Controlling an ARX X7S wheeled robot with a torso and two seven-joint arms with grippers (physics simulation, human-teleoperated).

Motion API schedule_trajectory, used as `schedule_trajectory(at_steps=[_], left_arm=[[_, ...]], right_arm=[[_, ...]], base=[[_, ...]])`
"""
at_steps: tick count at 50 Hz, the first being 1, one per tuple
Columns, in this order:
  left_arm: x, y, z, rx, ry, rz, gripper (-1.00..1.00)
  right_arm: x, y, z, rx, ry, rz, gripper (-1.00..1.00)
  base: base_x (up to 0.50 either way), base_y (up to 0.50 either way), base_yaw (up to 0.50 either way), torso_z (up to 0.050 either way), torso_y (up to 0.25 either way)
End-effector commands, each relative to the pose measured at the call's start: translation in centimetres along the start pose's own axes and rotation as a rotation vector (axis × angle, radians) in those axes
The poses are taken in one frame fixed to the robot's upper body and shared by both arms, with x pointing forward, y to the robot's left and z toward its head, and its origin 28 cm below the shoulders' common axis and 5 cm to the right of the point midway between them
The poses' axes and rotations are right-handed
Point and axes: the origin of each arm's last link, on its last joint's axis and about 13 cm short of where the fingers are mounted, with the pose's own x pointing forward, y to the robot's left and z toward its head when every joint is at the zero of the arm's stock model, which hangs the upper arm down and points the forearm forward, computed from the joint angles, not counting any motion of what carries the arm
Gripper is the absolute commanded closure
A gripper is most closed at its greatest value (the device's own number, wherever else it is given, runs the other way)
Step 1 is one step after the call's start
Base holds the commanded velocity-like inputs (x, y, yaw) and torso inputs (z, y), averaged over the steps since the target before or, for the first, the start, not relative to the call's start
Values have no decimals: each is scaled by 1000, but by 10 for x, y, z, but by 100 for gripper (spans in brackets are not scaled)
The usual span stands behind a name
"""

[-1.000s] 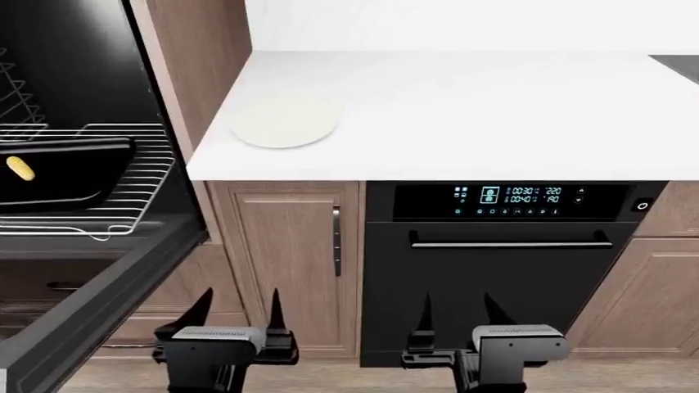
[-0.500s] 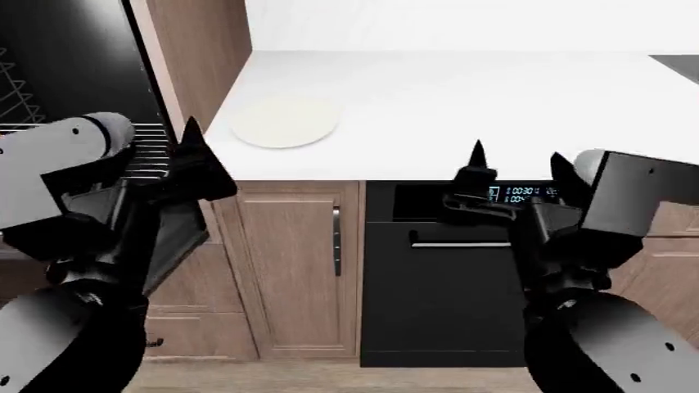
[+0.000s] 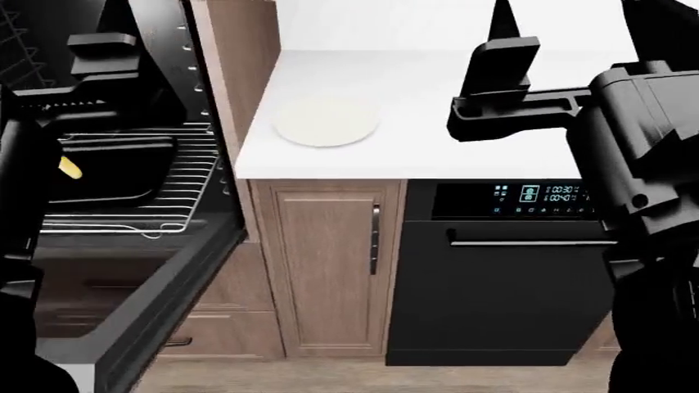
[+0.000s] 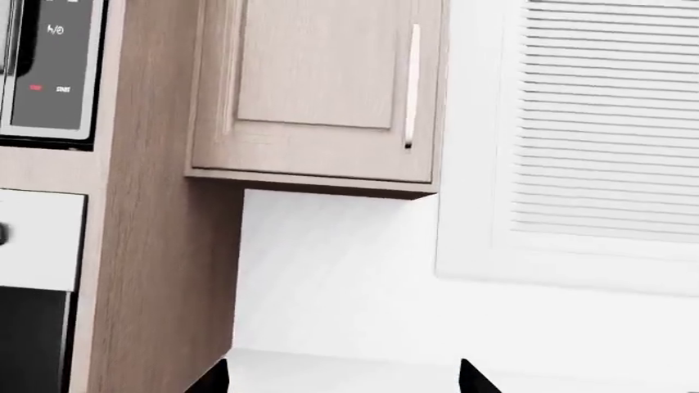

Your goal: Pick the corn from the oven and place it on the plate on the counter.

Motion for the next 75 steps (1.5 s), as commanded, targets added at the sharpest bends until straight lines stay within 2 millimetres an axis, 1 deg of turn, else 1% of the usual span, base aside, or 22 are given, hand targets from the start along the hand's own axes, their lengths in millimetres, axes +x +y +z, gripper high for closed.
schedule_trajectory(at_steps=[1,7,17,40,51,75], left_arm=[[-1,6,2,46,-31,12,-100],[0,11,1,62,-33,27,-100],[0,12,1,64,-33,34,-100],[-3,8,-2,48,-18,26,-100],[-5,7,-1,48,-17,19,-100],[-7,6,-7,39,-6,13,-100]], right_arm=[[-2,-5,2,-32,-13,5,-100],[-3,-7,4,-32,-17,-5,-100],[-4,-5,4,-30,-18,6,-100],[-5,-2,-2,-19,-3,29,-100],[-6,-1,-2,-10,-1,32,-100],[-5,0,-4,-14,4,33,-100]], base=[[0,500,0,0,0],[0,500,0,0,0],[0,500,0,0,0],[0,500,0,0,0],[0,500,0,0,0],[0,500,0,0,0]])
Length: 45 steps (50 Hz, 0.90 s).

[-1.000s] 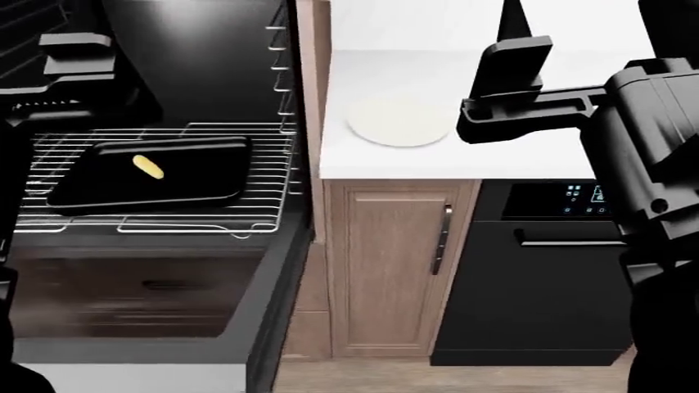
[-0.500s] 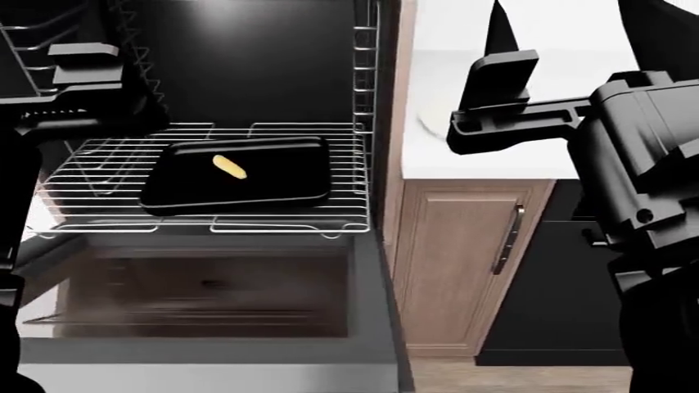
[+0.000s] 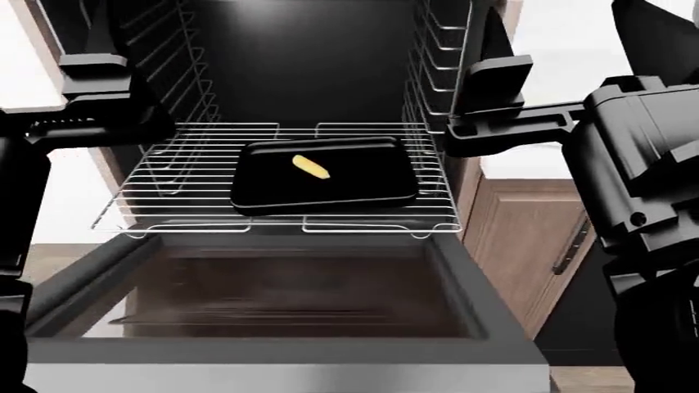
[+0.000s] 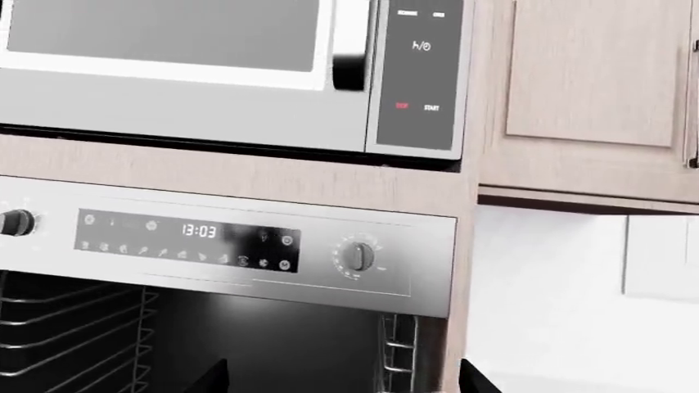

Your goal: Pick the corn from the oven and place it on the plate on the counter.

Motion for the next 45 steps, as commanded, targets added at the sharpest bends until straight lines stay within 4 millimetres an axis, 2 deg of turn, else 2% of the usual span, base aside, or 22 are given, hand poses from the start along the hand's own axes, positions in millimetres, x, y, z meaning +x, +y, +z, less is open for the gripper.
schedule_trajectory(at_steps=[1,10,16,45], left_arm=[[-1,-1,-2,-3,5,-4,-100],[-2,-1,-3,-7,7,-2,-100],[-3,-1,-3,-10,8,-3,-100],[-3,-4,-4,-17,11,-18,-100]], right_arm=[[0,0,-1,-1,3,1,-100],[0,1,-2,-6,-14,11,-100],[1,1,-4,13,10,13,-100],[-2,1,-8,24,16,12,-100]], base=[[-1,500,0,0,0],[-1,478,0,0,0],[43,-15,0,0,0],[449,-293,0,0,0]])
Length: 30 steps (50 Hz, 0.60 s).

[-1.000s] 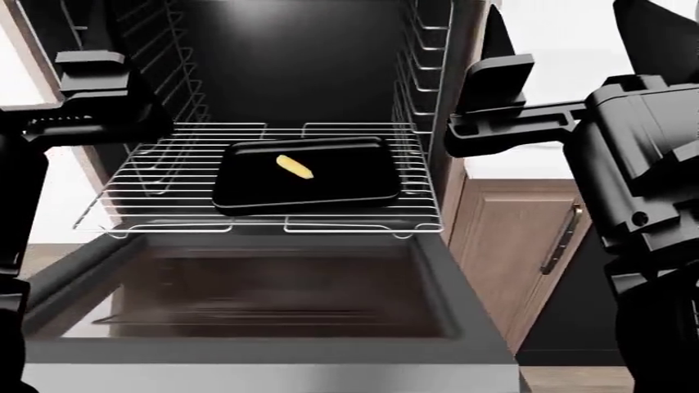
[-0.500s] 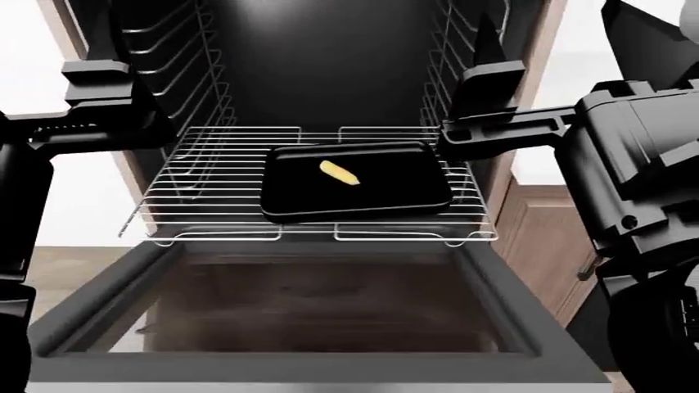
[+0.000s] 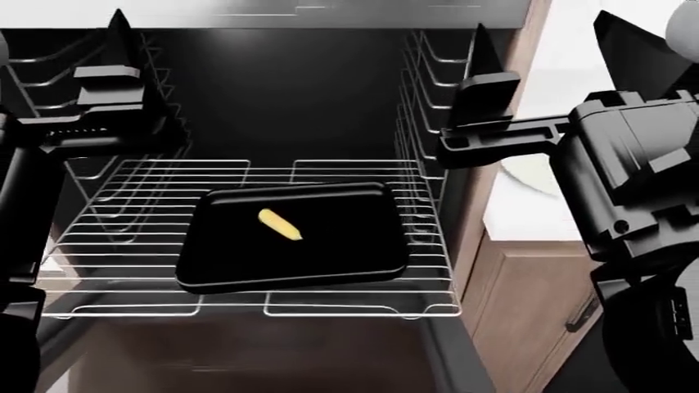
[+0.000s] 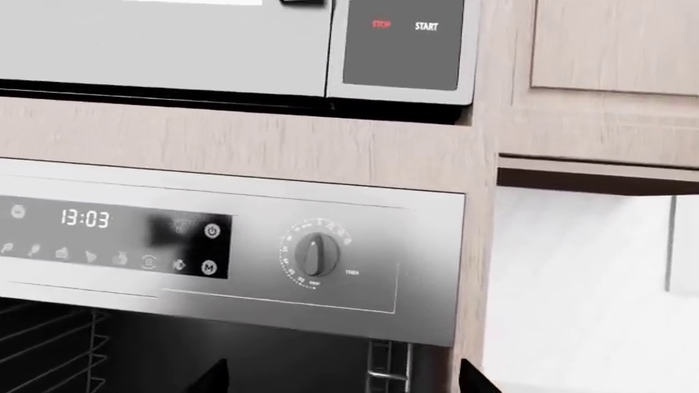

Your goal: Pick the corn from the oven and place it on the plate on the counter.

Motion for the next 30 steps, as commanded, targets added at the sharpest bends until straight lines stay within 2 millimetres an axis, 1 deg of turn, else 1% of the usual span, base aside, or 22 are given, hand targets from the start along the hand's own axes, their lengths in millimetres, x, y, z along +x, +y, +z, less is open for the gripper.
schedule_trajectory(at_steps=[1,8,17,20,22,23,26,30], left_arm=[[-1,-1,0,-3,0,-5,-100],[-1,-1,0,-6,2,-6,-100],[-1,-2,0,-6,1,-9,-100],[-2,-2,0,1,-13,-15,-100],[-3,-2,2,5,-54,-28,-100],[-4,-3,2,52,-83,-52,-100],[-6,-5,3,41,-76,-70,-100],[-6,-5,4,58,-73,-79,-100]], right_arm=[[-2,0,0,11,-18,-6,-100],[-1,1,0,-9,-12,-2,-100],[-2,1,1,-8,-24,6,-100],[-2,0,1,-1,-28,2,-100],[-1,0,1,-1,-28,-2,-100],[-2,0,1,-1,-28,-2,-100],[-2,0,1,-2,-29,-2,-100],[-1,0,1,2,-27,-2,-100]], base=[[0,0,0,0,0],[0,0,0,0,0],[0,458,0,0,0],[0,0,0,0,0],[0,0,0,0,0],[0,0,0,0,0],[0,0,0,0,0],[0,0,0,0,-250]])
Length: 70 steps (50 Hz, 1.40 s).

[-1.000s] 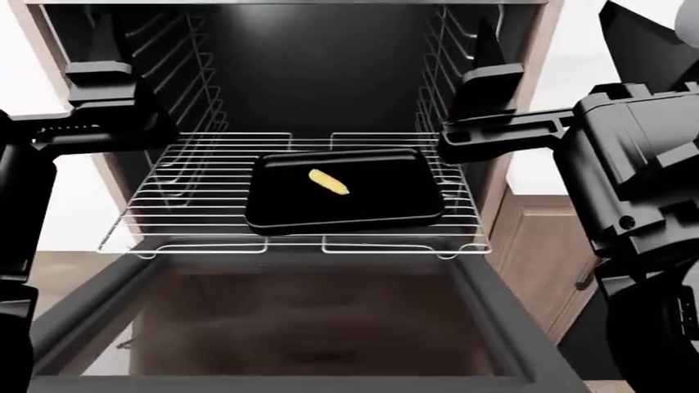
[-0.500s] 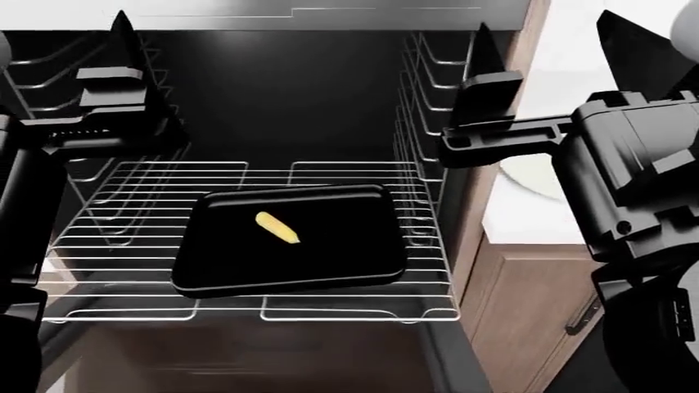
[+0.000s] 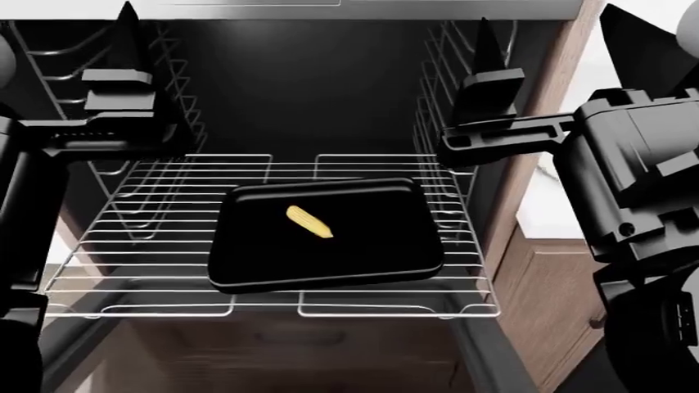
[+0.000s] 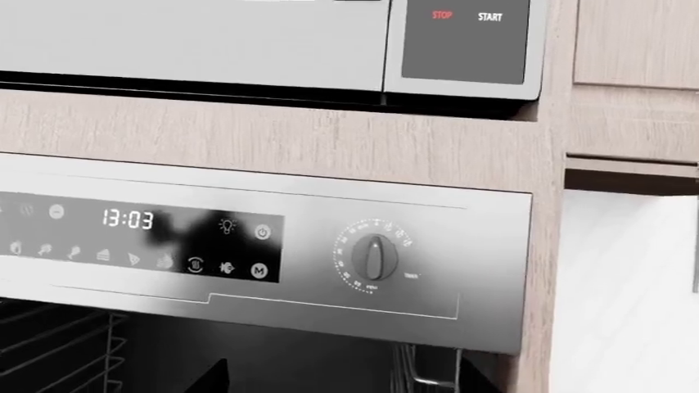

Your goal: Pick the corn from the oven and place it on the plate on the counter.

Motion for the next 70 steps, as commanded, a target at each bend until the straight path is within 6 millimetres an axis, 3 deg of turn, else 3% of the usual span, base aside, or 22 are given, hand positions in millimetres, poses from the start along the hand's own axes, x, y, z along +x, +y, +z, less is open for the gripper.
schedule_trajectory(at_steps=[1,17,26,32,38,50,58,70], left_arm=[[-2,-3,2,39,-26,-44,-100],[-4,-5,0,1,-13,-53,-100],[-5,-4,-2,-27,13,-49,-100],[-5,-4,-3,-25,12,-46,-100],[-8,-4,1,-31,5,-41,-100],[-15,-4,11,-42,-13,-48,-100],[-18,-4,14,-43,-22,-44,-100],[-21,-6,12,-50,-14,-51,-100]], right_arm=[[0,0,0,5,-4,0,-100],[0,0,-3,9,9,7,-100],[1,1,-3,8,15,14,-100],[5,3,-17,9,148,131,-100],[24,0,-29,16,296,249,-100],[88,1,-49,44,463,405,-100],[107,-2,-61,22,548,459,-100],[120,-8,-53,9,608,512,-100]], base=[[0,0,0,0,-250],[0,0,0,0,-250],[0,0,0,0,0],[0,0,0,0,0],[0,0,0,0,0],[0,0,0,0,0],[0,0,0,0,0],[0,0,0,0,0]])
